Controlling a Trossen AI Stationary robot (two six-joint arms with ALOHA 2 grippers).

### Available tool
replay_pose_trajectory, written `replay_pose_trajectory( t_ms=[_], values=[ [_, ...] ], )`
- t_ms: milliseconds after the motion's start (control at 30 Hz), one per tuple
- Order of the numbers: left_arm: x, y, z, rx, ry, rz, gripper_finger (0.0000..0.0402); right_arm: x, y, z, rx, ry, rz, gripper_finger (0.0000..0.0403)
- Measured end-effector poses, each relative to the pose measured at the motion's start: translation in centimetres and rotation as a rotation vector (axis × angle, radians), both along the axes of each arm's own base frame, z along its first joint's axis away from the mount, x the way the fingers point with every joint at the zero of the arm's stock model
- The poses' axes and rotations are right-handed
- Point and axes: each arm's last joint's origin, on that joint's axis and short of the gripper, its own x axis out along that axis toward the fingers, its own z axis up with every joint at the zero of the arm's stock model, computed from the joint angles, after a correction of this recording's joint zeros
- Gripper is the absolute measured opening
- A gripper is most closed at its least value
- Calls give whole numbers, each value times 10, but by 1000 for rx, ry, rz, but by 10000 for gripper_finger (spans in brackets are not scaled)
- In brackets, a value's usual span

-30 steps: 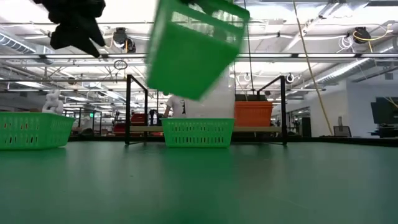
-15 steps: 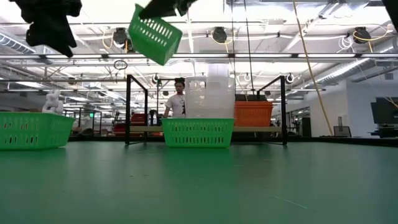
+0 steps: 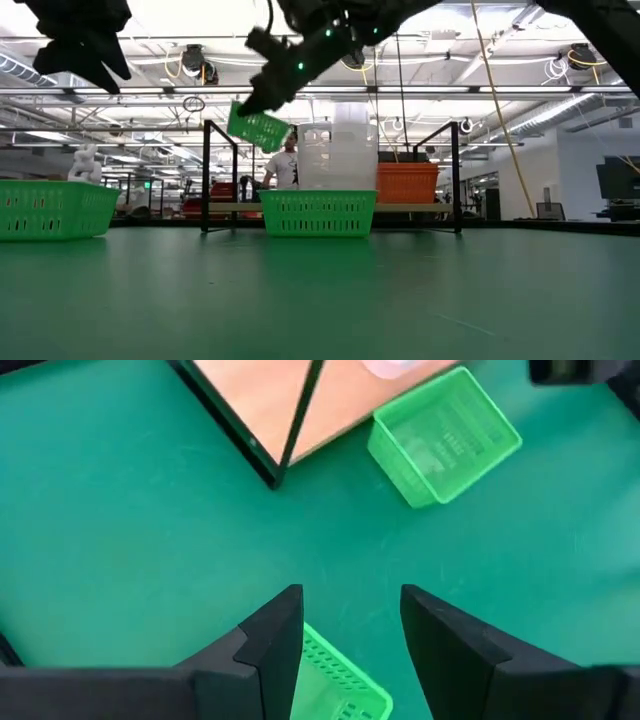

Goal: Stack baskets on shelf by color
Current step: Put the right green bin on the shelf

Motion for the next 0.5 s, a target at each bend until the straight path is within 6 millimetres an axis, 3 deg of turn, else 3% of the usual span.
replay_pose_trajectory(
  t_ms=[367,500],
  values=[
    [0,7,0,-58,-45,171,170,6,-13,-37,49,104,32,0],
    [0,9,0,-66,-54,211,170,13,-15,-61,42,155,64,0]
  ],
)
